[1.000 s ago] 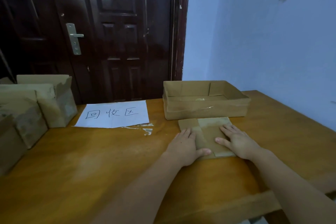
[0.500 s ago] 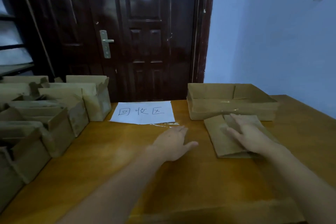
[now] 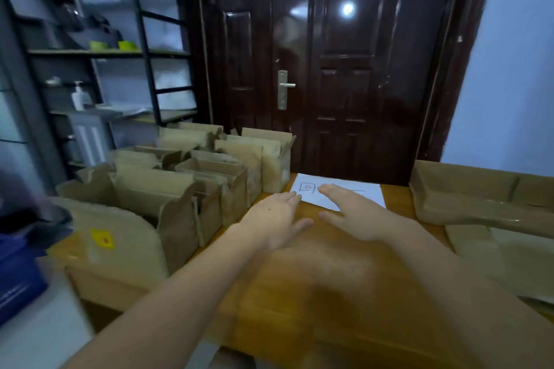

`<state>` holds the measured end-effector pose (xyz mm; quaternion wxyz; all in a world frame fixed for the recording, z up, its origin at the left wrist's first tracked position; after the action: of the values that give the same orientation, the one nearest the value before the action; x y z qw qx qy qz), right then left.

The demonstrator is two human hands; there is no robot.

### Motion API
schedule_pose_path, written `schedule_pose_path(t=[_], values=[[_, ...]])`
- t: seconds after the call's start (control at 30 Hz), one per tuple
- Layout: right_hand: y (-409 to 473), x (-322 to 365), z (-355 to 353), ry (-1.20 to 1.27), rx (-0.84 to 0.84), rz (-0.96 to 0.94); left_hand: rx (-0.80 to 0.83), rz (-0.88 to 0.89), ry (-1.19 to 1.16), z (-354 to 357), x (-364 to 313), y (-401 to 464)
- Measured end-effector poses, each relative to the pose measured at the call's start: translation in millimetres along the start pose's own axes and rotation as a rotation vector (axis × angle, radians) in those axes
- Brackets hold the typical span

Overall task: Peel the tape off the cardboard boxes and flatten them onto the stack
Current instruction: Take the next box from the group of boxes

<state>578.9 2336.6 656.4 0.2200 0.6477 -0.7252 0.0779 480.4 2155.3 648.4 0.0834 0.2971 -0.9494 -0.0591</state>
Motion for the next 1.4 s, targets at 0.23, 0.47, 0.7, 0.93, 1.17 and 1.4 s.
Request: schedule_pose_path(t=[0.23,0.47,0.7,0.93,1.17,1.4], values=[[31,79,10,-0.006,0.033,-0.198,-0.043,-0.047,0.165,-39,42,-50],[53,149,16,0.003,0.041,-0.354,-0.047,-0.129,0.269,-87,93,-98],[64,213,47,0.019,0.099,-0.484,0.066,-0.227,0.284,-98,161,-143],[68,250,75,-0.020,0.076,-0.608,0.173,-0.320,0.196,-82,202,-166],[61,233,81,0.043,-0.010,-0.672,0.227,-0.316,0.177,-69,212,-171],[47,197,73,0.239,0.048,-0.654,0.269,-0.262,0.143,-69,193,-163]])
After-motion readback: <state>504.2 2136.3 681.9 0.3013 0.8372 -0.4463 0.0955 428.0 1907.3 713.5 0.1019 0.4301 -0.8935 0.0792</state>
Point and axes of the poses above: each hand's wrist, its own y-axis towards the middle knuckle, its own z-axis out of the palm, x = y × z, the point moved 2 cm from there along y, towards the middle knuckle, and after that the axes turned 11 degrees about y, right-handed, at the moved point
